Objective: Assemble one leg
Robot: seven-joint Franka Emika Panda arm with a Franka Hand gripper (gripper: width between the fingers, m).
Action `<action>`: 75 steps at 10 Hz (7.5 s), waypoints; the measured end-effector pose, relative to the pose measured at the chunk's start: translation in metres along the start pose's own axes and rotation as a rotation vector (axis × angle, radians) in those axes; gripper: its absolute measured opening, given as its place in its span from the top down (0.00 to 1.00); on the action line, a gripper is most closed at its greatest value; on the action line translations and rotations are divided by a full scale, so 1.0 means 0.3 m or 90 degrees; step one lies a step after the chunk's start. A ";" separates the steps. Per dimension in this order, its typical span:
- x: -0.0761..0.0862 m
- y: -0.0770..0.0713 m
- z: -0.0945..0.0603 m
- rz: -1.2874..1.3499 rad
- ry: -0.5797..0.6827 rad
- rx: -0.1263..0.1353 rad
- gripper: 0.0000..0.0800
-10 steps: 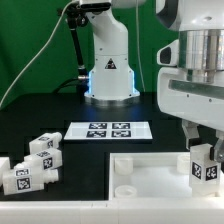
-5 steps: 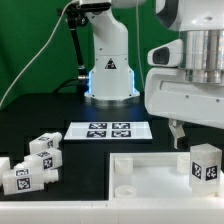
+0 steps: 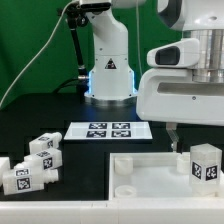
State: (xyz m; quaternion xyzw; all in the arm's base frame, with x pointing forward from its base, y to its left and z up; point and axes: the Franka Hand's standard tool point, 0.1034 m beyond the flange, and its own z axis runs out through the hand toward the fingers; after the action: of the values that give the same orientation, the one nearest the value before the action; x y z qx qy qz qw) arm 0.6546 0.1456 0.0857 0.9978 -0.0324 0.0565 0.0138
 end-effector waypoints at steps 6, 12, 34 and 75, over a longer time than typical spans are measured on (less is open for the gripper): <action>0.002 0.006 0.002 -0.218 0.003 -0.007 0.20; 0.001 0.003 0.003 -0.096 0.003 -0.006 0.64; 0.044 -0.002 -0.008 0.182 -0.043 -0.032 0.19; 0.019 0.001 0.015 0.055 -0.023 0.007 0.19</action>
Offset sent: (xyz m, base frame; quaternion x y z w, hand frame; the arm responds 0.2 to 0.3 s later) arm -0.0006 0.0032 0.0041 0.0180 -0.0134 -0.1380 0.9902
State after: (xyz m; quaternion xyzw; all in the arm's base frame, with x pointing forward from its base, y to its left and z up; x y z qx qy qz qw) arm 0.6606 0.1448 0.0820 0.9964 -0.0752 0.0395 0.0054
